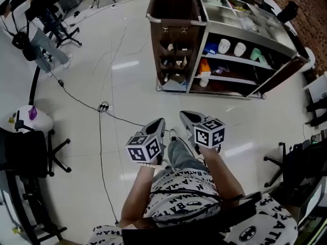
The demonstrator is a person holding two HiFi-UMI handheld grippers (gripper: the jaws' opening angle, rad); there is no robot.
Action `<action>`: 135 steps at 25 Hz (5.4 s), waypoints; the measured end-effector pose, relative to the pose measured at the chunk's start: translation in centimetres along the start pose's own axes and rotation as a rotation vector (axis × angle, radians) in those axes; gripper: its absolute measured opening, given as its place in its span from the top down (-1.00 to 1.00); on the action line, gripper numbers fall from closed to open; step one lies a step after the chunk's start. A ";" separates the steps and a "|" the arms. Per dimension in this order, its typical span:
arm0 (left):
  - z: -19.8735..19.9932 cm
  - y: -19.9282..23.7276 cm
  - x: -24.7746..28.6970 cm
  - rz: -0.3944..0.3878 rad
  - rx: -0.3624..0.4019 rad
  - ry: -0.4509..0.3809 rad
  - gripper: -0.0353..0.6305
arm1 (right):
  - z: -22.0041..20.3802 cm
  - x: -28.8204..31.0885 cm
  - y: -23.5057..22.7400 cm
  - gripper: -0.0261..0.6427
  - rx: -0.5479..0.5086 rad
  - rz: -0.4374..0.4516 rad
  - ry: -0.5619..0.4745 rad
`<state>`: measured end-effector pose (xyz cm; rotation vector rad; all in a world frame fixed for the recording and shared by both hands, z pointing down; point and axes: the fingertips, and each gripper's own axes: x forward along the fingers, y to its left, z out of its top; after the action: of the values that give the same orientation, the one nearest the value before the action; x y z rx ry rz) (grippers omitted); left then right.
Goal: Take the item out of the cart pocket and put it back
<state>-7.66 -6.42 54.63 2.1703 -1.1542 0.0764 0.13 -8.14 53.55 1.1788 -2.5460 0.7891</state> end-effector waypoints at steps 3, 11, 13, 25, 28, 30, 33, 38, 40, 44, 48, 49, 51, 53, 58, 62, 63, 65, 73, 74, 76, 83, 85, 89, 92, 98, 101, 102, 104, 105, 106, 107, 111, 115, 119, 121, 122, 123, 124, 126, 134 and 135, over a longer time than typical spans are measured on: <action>0.5 0.9 0.3 0.024 0.019 -0.002 0.89 | 0.7 1.1 -0.1 0.92 -0.003 0.014 -0.005; 4.4 4.9 5.5 0.082 0.082 0.019 0.71 | 4.4 4.9 -3.3 0.92 -0.003 0.020 -0.020; 5.8 5.8 7.8 0.088 0.100 0.032 0.53 | 5.8 5.8 -4.8 0.92 0.002 0.012 -0.032; 16.1 10.2 26.5 0.199 0.333 0.072 -0.05 | 13.6 10.0 -16.6 0.92 0.027 -0.060 -0.074; 17.2 11.4 31.6 0.246 0.368 0.097 -0.04 | 14.9 10.7 -19.6 0.92 0.039 -0.076 -0.075; 17.6 12.0 34.2 0.265 0.371 0.112 -0.04 | 15.3 11.0 -21.3 0.92 0.046 -0.086 -0.075; 17.7 13.0 37.1 0.299 0.391 0.128 0.10 | 15.5 11.2 -23.6 0.92 0.062 -0.103 -0.071; 17.6 14.3 39.3 0.342 0.420 0.179 0.46 | 16.0 11.2 -25.8 0.92 0.077 -0.124 -0.082; 17.9 14.6 39.2 0.357 0.422 0.175 0.51 | 16.0 11.2 -26.1 0.92 0.080 -0.127 -0.083; 18.9 14.8 38.1 0.381 0.420 0.132 0.66 | 15.6 11.1 -25.9 0.92 0.085 -0.124 -0.084; 20.5 13.9 35.6 0.374 0.406 0.064 0.68 | 15.8 10.9 -24.3 0.92 0.073 -0.111 -0.091; 21.0 13.5 34.7 0.370 0.404 0.046 0.68 | 15.9 10.9 -23.7 0.92 0.068 -0.107 -0.095; 22.0 12.6 32.9 0.360 0.402 0.006 0.68 | 16.1 10.8 -22.6 0.92 0.058 -0.097 -0.102; 22.6 11.6 30.6 0.343 0.390 -0.037 0.68 | 16.0 10.5 -21.2 0.92 0.050 -0.087 -0.105; 23.3 9.0 23.9 0.308 0.354 -0.132 0.68 | 15.1 10.1 -16.9 0.92 0.025 -0.050 -0.106; 20.8 7.8 17.8 0.295 0.333 -0.150 0.69 | 13.4 9.1 -12.5 0.92 0.008 -0.019 -0.099; 19.9 7.7 16.4 0.294 0.327 -0.150 0.69 | 12.8 8.8 -11.4 0.92 0.004 -0.011 -0.097; 18.0 7.5 13.6 0.298 0.315 -0.145 0.69 | 11.5 8.1 -9.1 0.92 -0.004 0.002 -0.089; 8.9 6.6 4.8 0.300 0.263 -0.080 0.69 | 3.6 3.2 -2.3 0.92 0.013 -0.006 -0.029; 7.8 6.5 4.1 0.298 0.255 -0.068 0.69 | 2.7 2.6 -1.9 0.92 0.017 -0.011 -0.021; 5.5 6.3 2.7 0.297 0.241 -0.042 0.69 | 1.2 1.6 -1.1 0.92 0.022 -0.017 -0.006; 0.4 5.6 -0.1 0.313 0.175 0.007 0.69 | -0.3 0.2 -0.3 0.92 0.011 -0.003 0.018; 0.1 5.2 -0.2 0.315 0.161 0.009 0.69 | 0.6 0.3 -0.2 0.92 -0.005 0.013 0.012; 1.4 4.6 -0.2 0.329 0.161 -0.027 0.69 | 2.5 0.0 -0.6 0.92 -0.028 0.034 -0.018; 2.7 4.0 0.3 0.334 0.173 -0.055 0.69 | 3.2 -0.5 -1.5 0.92 -0.032 0.036 -0.030; 2.5 3.2 1.0 0.330 0.171 -0.058 0.69 | 3.8 -0.9 -1.8 0.92 -0.044 0.048 -0.041; 2.2 2.8 1.3 0.327 0.172 -0.052 0.69 | 3.8 -1.4 -2.1 0.92 -0.040 0.044 -0.044; 2.2 2.7 1.3 0.326 0.171 -0.053 0.69 | 3.8 -1.5 -2.2 0.92 -0.040 0.042 -0.043; 2.2 2.5 1.4 0.321 0.167 -0.056 0.69 | 3.6 -1.7 -2.3 0.92 -0.038 0.040 -0.040; 2.1 2.4 1.4 0.318 0.165 -0.056 0.69 | 3.5 -1.7 -2.3 0.92 -0.038 0.039 -0.038; 2.1 2.4 1.5 0.316 0.164 -0.055 0.69 | 3.4 -1.8 -2.4 0.92 -0.038 0.038 -0.036; 2.0 2.3 1.5 0.314 0.164 -0.055 0.69 | 3.4 -1.9 -2.4 0.92 -0.038 0.038 -0.035; 1.8 2.0 1.7 0.306 0.172 -0.053 0.68 | 3.4 -2.0 -2.4 0.92 -0.038 0.034 -0.036; 2.0 1.8 1.5 0.300 0.175 -0.060 0.68 | 3.5 -2.2 -2.2 0.92 -0.042 0.036 -0.039; 2.0 1.8 1.2 0.292 0.170 -0.064 0.68 | 3.3 -2.3 -1.9 0.92 -0.045 0.031 -0.038; 1.9 1.8 1.2 0.286 0.170 -0.064 0.68 | 3.3 -2.4 -1.8 0.92 -0.046 0.027 -0.040; 1.9 1.8 1.2 0.284 0.170 -0.063 0.68 | 3.3 -2.4 -1.8 0.92 -0.046 0.025 -0.040; 1.8 1.8 1.1 0.282 0.169 -0.061 0.68 | 3.3 -2.4 -1.7 0.92 -0.046 0.023 -0.040; 1.8 1.8 1.1 0.280 0.169 -0.061 0.68 | 3.2 -2.4 -1.7 0.92 -0.045 0.021 -0.040; 1.9 1.9 0.9 0.275 0.168 -0.066 0.68 | 3.2 -2.5 -1.5 0.92 -0.045 0.018 -0.040; 2.5 2.3 0.1 0.256 0.166 -0.094 0.69 | 3.1 -2.5 -0.8 0.92 -0.052 0.005 -0.042; 2.6 2.4 0.0 0.254 0.157 -0.099 0.69 | 3.1 -2.5 -0.7 0.92 -0.053 0.003 -0.042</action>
<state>-10.15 -8.85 53.90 2.1705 -1.5219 0.1768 2.38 -8.65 50.24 1.1873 -2.5867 0.7004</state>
